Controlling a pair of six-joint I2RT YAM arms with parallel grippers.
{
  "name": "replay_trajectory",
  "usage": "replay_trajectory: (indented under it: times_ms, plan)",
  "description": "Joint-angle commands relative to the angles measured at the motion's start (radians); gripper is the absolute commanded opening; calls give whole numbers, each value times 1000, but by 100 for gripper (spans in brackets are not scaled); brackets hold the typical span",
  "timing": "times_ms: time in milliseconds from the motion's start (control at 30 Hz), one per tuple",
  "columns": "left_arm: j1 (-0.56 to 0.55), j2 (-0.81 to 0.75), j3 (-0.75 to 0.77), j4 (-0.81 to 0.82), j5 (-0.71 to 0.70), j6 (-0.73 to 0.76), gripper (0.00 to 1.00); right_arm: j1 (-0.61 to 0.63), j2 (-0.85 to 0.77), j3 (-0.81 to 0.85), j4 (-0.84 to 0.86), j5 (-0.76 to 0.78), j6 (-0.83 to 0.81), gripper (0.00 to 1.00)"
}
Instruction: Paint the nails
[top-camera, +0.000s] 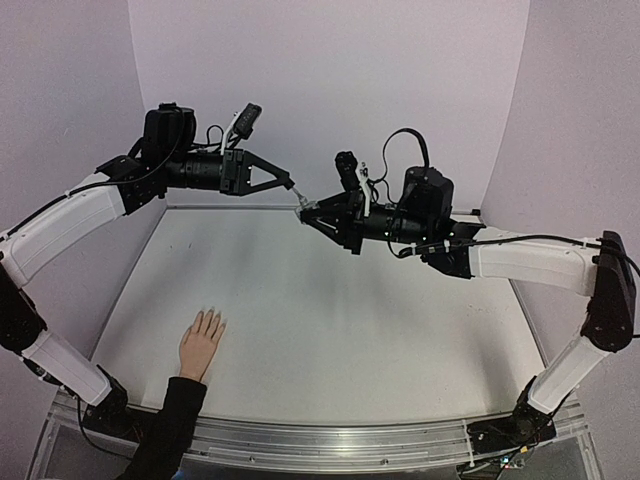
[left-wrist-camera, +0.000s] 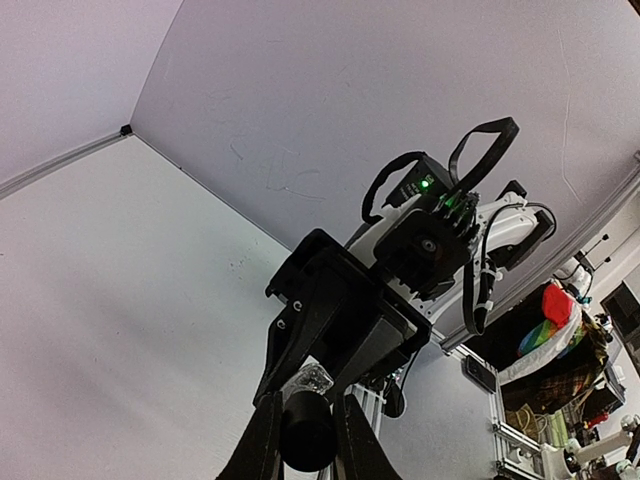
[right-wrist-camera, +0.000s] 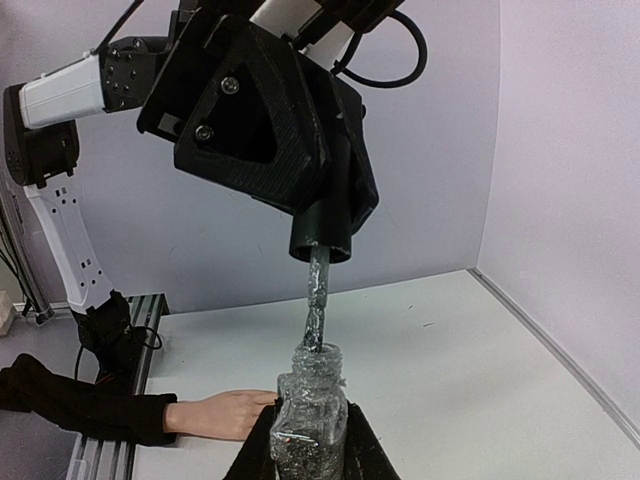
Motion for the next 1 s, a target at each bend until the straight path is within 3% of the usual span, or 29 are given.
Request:
replay_trajectory:
  times_ms: [0,967]
  plan:
    - [-2,0,36,-9,6,20,0,7,5,54,55,-4,5,0]
    - [-6,18,92,-136,1,92,0,9,53,110,53,-29,27,0]
